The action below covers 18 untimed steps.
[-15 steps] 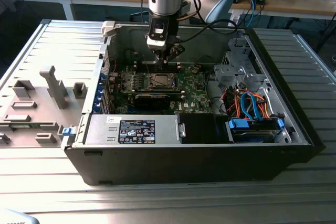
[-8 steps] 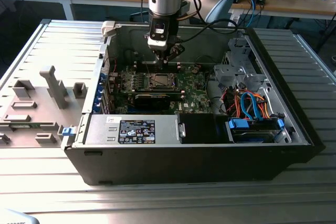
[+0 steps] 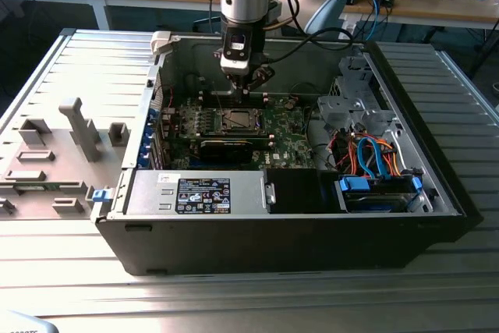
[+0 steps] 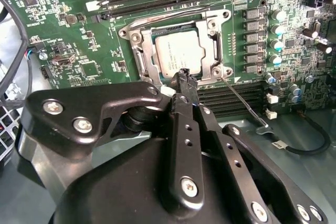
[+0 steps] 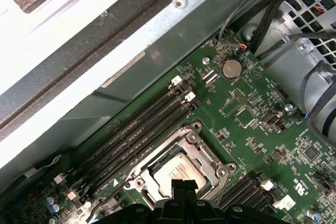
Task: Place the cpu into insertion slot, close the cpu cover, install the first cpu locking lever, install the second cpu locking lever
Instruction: 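Install the first cpu locking lever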
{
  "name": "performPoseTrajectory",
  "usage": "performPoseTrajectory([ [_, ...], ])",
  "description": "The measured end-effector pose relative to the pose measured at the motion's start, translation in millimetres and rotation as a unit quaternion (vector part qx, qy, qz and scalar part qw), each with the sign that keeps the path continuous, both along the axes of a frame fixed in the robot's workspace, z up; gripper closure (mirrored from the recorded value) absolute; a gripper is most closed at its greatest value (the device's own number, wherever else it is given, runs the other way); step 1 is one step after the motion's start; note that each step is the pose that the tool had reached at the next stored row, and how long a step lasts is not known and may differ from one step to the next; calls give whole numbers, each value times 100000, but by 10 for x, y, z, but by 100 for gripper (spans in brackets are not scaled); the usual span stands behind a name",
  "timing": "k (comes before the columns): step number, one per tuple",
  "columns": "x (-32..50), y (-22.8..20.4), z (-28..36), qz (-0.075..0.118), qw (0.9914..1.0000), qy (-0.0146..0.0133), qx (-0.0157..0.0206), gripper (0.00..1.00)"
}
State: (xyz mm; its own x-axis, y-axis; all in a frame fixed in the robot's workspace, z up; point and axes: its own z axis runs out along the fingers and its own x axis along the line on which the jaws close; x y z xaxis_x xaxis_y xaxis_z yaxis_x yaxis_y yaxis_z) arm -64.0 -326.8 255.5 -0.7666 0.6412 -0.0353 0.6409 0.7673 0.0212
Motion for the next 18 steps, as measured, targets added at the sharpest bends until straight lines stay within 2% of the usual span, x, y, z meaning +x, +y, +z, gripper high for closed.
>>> performPoseTrajectory([
  [18,0,0,0,2182,99976,-4,2,89],
])
